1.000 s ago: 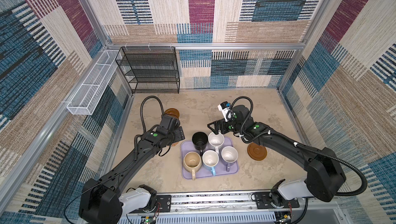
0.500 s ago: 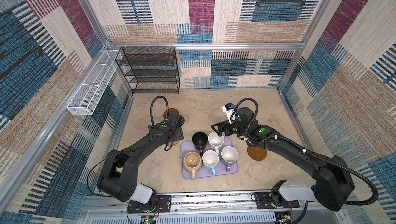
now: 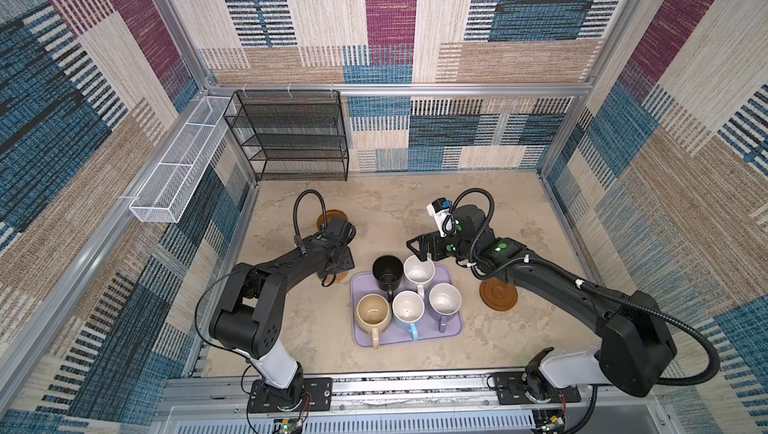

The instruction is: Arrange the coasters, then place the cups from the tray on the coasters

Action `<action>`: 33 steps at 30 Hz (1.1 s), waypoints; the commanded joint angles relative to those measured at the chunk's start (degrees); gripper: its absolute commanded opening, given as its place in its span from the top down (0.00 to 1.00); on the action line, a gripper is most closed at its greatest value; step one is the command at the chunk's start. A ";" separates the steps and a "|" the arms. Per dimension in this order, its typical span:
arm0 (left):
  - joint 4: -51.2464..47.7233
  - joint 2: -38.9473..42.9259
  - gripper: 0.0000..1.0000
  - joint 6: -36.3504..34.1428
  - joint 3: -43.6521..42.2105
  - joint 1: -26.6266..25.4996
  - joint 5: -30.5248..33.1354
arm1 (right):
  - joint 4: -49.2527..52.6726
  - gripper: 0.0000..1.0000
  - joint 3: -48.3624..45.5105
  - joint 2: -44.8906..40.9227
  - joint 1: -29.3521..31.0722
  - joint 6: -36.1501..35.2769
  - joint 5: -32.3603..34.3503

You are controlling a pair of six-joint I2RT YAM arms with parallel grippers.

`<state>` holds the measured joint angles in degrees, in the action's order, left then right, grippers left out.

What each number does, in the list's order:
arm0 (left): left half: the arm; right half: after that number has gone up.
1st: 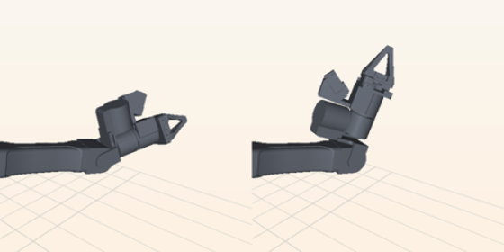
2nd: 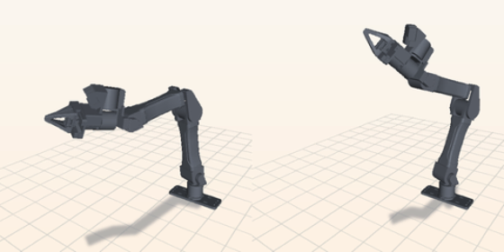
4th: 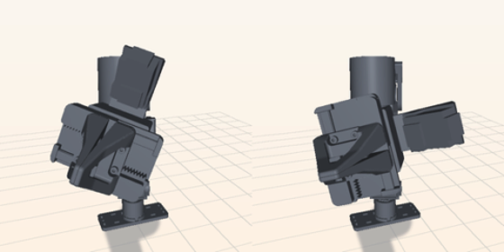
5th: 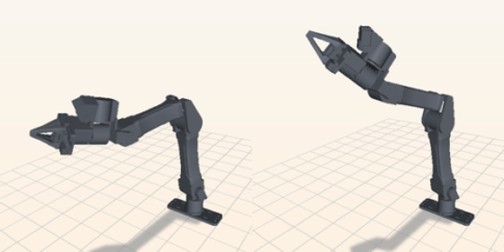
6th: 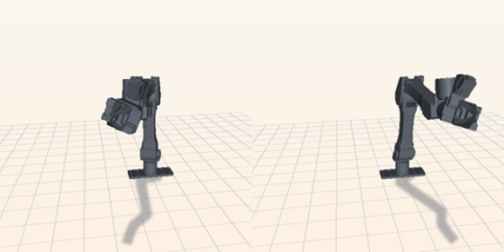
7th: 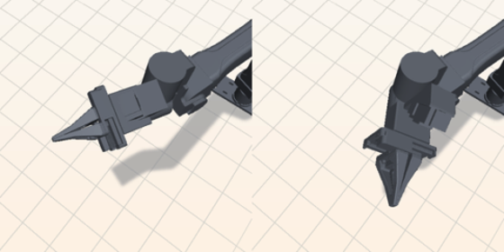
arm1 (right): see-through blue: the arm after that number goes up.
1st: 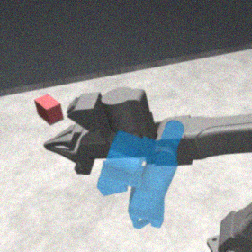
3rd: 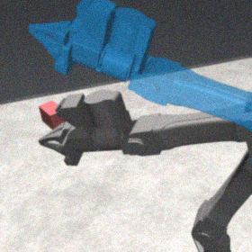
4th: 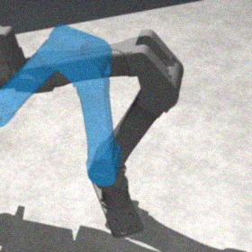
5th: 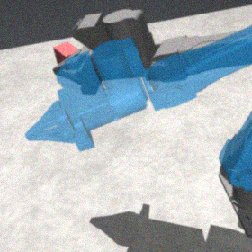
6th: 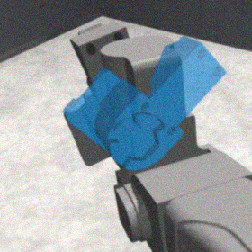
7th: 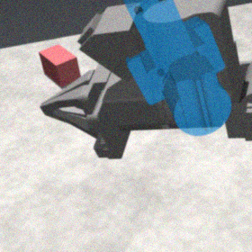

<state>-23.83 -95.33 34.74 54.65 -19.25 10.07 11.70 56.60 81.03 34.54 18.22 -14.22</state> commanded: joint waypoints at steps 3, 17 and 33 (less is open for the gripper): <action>1.71 -1.98 0.36 -0.55 0.55 0.01 -2.59 | -4.36 0.04 -0.21 1.72 0.00 1.92 -0.51; 3.29 -8.51 0.47 1.37 6.65 -1.39 -9.20 | -5.75 0.04 3.46 6.05 0.01 0.18 3.48; 1.21 -18.32 0.48 1.40 19.22 -2.98 -12.13 | -6.37 0.04 5.29 8.38 -1.99 -0.75 3.86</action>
<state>-17.96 -111.83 35.42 72.86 -22.11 1.26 7.14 61.23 88.86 33.06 17.72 -9.89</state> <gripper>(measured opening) 0.518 0.960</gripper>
